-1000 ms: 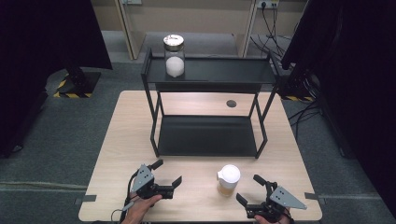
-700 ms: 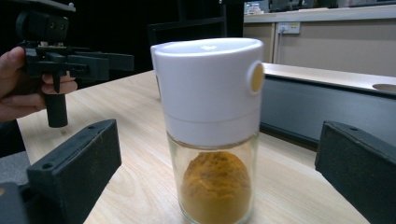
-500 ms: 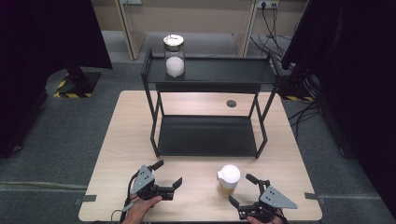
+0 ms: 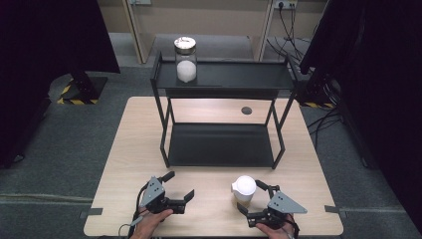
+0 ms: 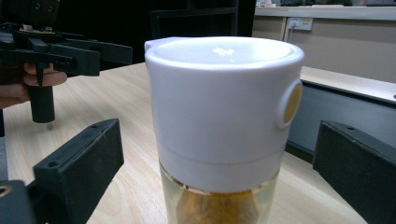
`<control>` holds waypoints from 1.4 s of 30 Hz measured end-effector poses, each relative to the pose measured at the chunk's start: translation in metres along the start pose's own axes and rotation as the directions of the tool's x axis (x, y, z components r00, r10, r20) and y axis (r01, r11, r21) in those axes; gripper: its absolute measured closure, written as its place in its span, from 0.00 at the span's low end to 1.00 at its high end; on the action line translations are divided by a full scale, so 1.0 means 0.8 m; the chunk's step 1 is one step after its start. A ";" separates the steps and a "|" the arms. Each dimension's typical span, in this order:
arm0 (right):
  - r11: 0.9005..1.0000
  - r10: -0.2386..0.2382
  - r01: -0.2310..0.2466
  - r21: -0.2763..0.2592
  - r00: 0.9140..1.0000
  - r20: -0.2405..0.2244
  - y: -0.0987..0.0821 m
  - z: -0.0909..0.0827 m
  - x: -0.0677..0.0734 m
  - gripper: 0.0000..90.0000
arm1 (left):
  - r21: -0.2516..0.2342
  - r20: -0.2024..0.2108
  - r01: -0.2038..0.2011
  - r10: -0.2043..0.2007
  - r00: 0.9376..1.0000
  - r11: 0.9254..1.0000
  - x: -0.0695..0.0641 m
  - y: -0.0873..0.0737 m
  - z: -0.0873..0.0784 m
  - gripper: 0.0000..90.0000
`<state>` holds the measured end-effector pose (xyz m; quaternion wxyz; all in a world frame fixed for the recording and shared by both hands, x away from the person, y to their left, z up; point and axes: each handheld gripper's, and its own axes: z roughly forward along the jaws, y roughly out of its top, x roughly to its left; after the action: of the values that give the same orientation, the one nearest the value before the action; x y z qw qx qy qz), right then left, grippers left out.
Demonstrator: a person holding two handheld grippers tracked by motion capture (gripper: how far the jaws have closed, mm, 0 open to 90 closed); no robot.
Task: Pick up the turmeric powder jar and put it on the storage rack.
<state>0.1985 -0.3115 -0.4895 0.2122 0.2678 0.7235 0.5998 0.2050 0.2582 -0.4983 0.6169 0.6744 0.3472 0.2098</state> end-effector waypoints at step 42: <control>0.999 -0.027 0.027 0.017 0.999 -0.031 0.035 0.003 -0.006 0.34 | -0.005 -0.003 0.008 -0.008 1.000 1.000 0.000 -0.002 -0.001 0.01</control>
<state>0.2071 -0.3090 -0.4622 0.2067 0.2504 0.7354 0.5947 0.2043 0.2588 -0.4994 0.6188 0.6714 0.3502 0.2090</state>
